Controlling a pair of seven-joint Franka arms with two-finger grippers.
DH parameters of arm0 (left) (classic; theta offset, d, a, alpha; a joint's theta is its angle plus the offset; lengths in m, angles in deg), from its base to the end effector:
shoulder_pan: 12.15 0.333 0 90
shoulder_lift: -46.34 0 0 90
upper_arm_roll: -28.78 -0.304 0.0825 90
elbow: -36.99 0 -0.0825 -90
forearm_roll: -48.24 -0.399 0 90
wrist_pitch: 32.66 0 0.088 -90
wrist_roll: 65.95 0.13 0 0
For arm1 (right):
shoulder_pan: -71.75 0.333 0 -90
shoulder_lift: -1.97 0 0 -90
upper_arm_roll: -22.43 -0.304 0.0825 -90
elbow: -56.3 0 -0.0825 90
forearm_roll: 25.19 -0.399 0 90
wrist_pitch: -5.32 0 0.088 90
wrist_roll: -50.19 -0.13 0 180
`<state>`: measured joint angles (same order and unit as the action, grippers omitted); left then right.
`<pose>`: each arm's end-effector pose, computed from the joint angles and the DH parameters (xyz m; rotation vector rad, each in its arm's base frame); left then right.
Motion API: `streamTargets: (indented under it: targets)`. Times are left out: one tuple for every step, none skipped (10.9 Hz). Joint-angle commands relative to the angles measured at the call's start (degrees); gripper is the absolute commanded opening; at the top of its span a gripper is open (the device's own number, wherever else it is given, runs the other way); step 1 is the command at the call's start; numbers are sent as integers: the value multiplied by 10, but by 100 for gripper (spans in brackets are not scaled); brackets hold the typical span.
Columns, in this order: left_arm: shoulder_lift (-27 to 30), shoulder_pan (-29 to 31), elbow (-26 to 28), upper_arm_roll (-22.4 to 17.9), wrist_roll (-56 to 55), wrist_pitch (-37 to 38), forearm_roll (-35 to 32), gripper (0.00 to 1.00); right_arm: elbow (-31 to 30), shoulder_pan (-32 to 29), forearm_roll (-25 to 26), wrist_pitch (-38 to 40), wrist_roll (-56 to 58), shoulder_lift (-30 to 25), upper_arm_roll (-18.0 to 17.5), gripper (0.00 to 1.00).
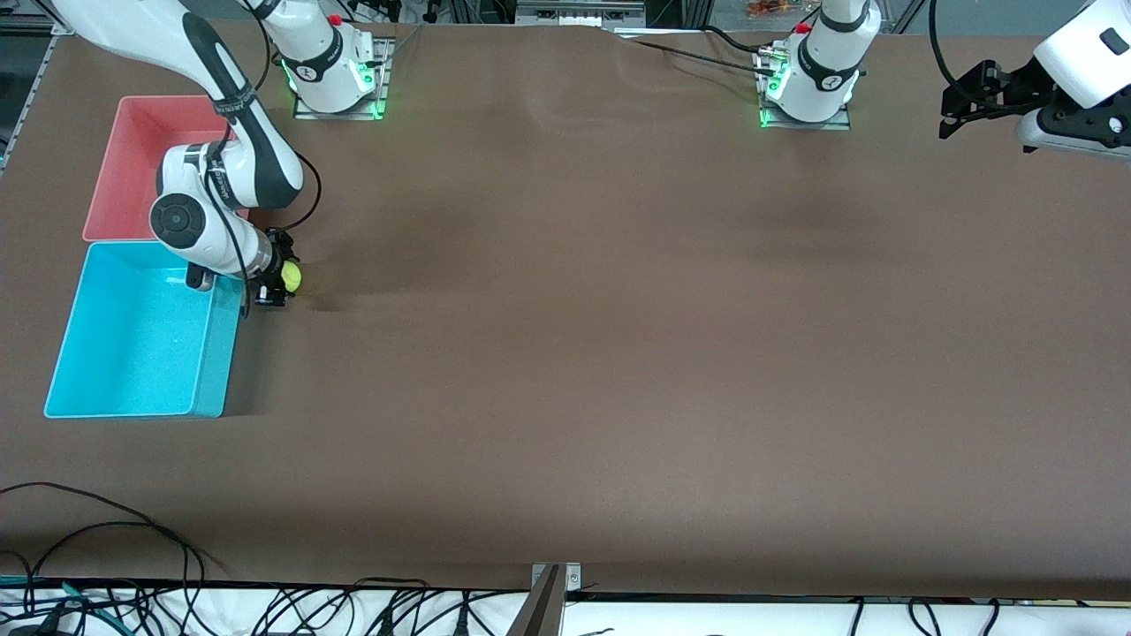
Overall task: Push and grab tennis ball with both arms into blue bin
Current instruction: 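Close the right gripper around the tennis ball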
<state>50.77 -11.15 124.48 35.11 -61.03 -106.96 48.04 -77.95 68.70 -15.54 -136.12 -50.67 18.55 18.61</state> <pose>0.5098 -0.0494 0.6304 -3.1077 0.2761 0.2396 0.4982 0.0067 0.1504 2.0598 -2.1375 -0.0656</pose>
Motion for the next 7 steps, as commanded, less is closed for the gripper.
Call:
streamTargets:
  targets:
    - [-22,-26,-28,-51,14,8,11,100,-15,-4,28,-33,4,4,14,60]
    - [-22,-41,-23,-79,17,7,14,100,-16,-4,37,-33,2,4,21,60]
    - [-18,-37,-16,-81,17,7,28,100,-16,-4,42,-32,3,4,22,92]
    - [-17,-36,-11,-81,17,6,32,100,-16,-4,53,-33,5,8,22,100]
    - [-13,-31,3,-81,18,0,48,100,-16,-5,55,-33,6,10,26,100]
    - [3,-27,27,-81,18,-19,55,100,-16,-4,56,-32,7,9,32,100]
    - [9,-28,36,-79,18,-23,56,100,-20,-4,57,-32,7,8,35,100]
